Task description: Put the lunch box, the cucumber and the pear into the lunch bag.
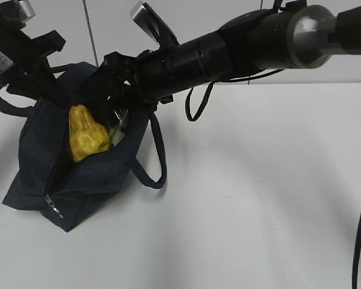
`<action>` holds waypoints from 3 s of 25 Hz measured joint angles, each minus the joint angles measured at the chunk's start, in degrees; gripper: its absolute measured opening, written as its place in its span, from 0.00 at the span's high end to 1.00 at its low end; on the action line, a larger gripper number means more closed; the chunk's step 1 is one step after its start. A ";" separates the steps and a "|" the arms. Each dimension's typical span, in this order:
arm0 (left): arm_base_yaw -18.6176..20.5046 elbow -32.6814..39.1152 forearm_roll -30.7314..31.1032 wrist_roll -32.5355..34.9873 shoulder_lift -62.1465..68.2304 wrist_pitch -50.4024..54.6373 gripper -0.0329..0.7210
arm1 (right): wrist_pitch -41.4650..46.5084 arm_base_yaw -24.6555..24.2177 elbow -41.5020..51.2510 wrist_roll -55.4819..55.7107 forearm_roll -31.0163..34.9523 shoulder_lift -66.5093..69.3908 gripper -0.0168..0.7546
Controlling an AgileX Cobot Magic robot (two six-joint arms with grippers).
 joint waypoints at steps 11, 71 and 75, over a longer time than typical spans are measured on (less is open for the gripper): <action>0.00 0.00 0.00 0.00 0.00 0.00 0.96 | 2.20 -3.93 -0.74 22.73 -26.98 -3.83 0.23; -18.01 0.00 -7.54 1.05 5.69 -14.76 0.91 | 18.02 -10.25 -7.92 37.15 -51.30 -6.54 0.70; -18.01 0.00 -6.67 1.05 5.69 -14.70 0.65 | 18.01 -10.25 -7.92 37.15 -50.66 -6.54 0.42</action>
